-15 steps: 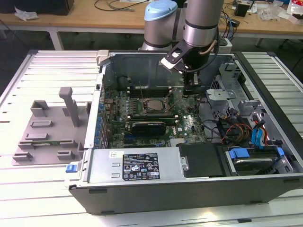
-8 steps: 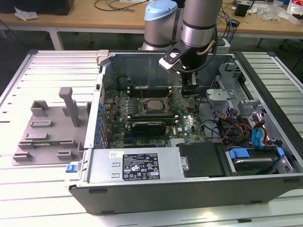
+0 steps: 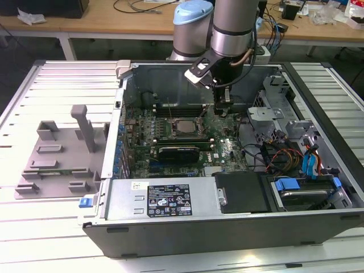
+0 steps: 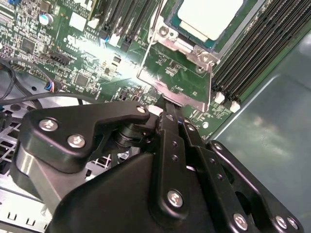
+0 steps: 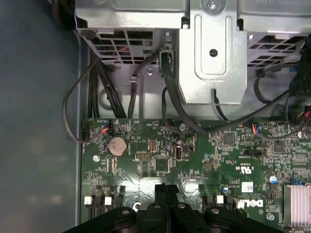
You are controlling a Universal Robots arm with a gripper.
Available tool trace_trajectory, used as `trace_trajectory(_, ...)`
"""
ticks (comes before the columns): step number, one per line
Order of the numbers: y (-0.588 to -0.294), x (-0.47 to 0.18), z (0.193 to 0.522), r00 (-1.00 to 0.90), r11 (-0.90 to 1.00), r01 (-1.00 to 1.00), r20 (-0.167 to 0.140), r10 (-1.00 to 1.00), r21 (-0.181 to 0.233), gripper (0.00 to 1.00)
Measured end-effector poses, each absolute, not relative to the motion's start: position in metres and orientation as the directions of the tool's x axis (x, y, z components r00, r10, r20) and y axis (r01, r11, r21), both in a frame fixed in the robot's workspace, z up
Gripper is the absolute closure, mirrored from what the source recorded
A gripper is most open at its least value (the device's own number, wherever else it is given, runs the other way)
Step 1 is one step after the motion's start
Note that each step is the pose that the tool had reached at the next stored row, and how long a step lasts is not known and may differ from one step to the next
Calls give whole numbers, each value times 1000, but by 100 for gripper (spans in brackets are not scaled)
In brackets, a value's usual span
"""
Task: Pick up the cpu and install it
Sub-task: 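Close the cpu cover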
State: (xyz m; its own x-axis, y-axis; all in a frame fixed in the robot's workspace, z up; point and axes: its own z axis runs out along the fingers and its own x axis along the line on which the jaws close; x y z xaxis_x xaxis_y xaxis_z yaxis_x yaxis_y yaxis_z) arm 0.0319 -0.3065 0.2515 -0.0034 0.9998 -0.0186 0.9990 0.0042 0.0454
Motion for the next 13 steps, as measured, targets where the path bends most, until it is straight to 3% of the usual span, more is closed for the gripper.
trace_trajectory(13, -306, -3, 252, -3, 4, 998, -19, 1000, 69, 89)
